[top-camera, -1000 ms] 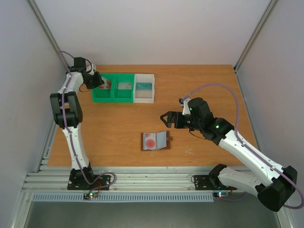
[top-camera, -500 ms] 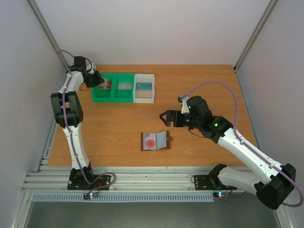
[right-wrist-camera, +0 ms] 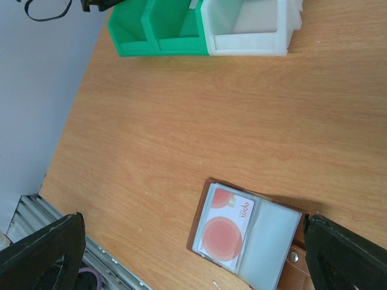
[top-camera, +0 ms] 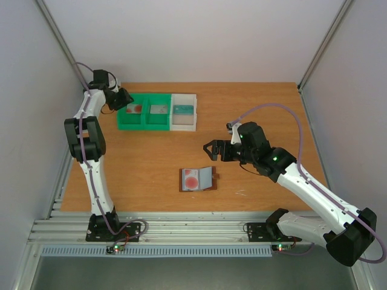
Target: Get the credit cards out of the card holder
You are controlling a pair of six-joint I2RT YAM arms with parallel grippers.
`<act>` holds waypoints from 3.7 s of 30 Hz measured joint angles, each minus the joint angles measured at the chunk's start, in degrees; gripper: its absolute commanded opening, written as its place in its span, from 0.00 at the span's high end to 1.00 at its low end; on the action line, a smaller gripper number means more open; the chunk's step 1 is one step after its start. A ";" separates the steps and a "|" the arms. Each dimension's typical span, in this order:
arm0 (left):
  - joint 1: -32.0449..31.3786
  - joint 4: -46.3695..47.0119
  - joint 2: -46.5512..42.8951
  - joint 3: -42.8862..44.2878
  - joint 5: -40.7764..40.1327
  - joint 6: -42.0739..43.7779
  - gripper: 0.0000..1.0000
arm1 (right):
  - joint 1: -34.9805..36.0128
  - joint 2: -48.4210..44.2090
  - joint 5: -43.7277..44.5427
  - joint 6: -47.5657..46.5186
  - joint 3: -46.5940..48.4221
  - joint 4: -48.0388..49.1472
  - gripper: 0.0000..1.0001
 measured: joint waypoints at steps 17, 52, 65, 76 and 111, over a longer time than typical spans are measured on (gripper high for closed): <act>0.00 2.45 -12.70 -12.83 7.52 -8.33 0.39 | 0.00 0.52 0.02 3.41 0.00 -2.84 0.01; -25.51 17.05 -52.43 -65.81 16.09 -19.80 0.63 | 0.52 11.41 -13.68 8.00 -6.49 4.09 0.64; -36.30 32.57 -49.27 -75.56 13.62 -28.87 0.70 | 1.01 22.75 -14.71 8.79 -7.80 10.51 0.66; -40.37 39.91 -45.64 -80.50 10.32 -32.02 0.83 | 1.01 28.48 -13.51 7.13 -10.99 13.84 0.72; -42.95 42.32 -49.57 -82.99 5.95 -36.11 0.89 | 1.05 29.83 -13.49 6.64 -12.17 20.17 0.83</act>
